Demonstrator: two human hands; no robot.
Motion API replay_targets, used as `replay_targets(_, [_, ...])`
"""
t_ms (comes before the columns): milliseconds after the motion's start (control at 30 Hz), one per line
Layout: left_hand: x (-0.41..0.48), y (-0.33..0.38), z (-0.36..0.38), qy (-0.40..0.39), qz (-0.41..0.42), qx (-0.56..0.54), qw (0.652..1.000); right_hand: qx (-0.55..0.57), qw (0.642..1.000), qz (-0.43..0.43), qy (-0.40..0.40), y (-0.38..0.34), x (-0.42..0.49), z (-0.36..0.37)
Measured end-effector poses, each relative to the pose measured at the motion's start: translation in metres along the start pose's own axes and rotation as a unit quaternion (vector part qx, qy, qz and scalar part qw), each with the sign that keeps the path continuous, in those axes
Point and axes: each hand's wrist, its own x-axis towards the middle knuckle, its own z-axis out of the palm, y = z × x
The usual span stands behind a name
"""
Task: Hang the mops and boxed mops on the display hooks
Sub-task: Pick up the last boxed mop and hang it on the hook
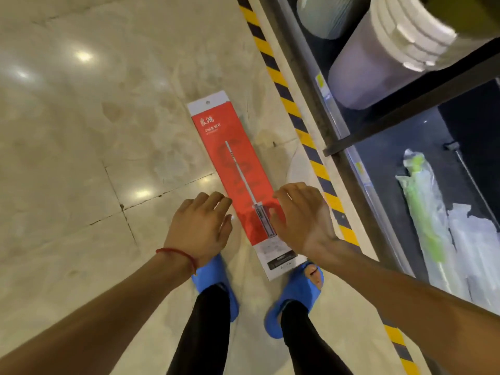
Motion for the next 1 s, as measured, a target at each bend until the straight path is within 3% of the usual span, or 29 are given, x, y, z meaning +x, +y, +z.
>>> replay_targets(133, [0.017, -0.009, 0.093, -0.028, -0.083, -0.046, 0.995, -0.011, 0.999, 0.029, -0.04, 0.034, 0.014, 0.088])
replay_targets(233, [0.035, -0.008, 0.159, -0.047, -0.196, -0.166, 0.965, -0.004, 0.994, 0.051, -0.098, 0.059, 0.023, 0.143])
replay_targets(300, [0.052, -0.004, 0.195, -0.045, -0.29, -0.278, 0.915, 0.068, 0.982, 0.099, -0.144, 0.073, 0.028, 0.175])
replay_targets(400, [0.079, -0.004, 0.251, -0.05, -0.415, -0.43, 0.8, 0.202, 0.939, 0.176, -0.215, 0.092, 0.039, 0.22])
replay_targets(433, [0.085, -0.004, 0.266, -0.059, -0.436, -0.472, 0.764, 0.253, 0.922, 0.199, -0.217, 0.096, 0.041, 0.233])
replay_targets(500, [0.092, 0.001, 0.288, -0.07, -0.444, -0.52, 0.726, 0.338, 0.888, 0.23, -0.21, 0.105, 0.045, 0.258])
replay_targets(667, [0.096, 0.008, 0.31, -0.052, -0.474, -0.528, 0.703, 0.499, 0.783, 0.293, -0.227, 0.113, 0.049, 0.271])
replay_targets(867, [0.076, -0.014, 0.318, -0.055, -0.454, -0.552, 0.698, 0.554, 0.738, 0.322, -0.213, 0.11, 0.044, 0.267])
replay_targets(1000, [0.056, -0.02, 0.308, -0.105, -0.431, -0.55, 0.708, 0.586, 0.698, 0.276, -0.304, 0.11, 0.042, 0.253])
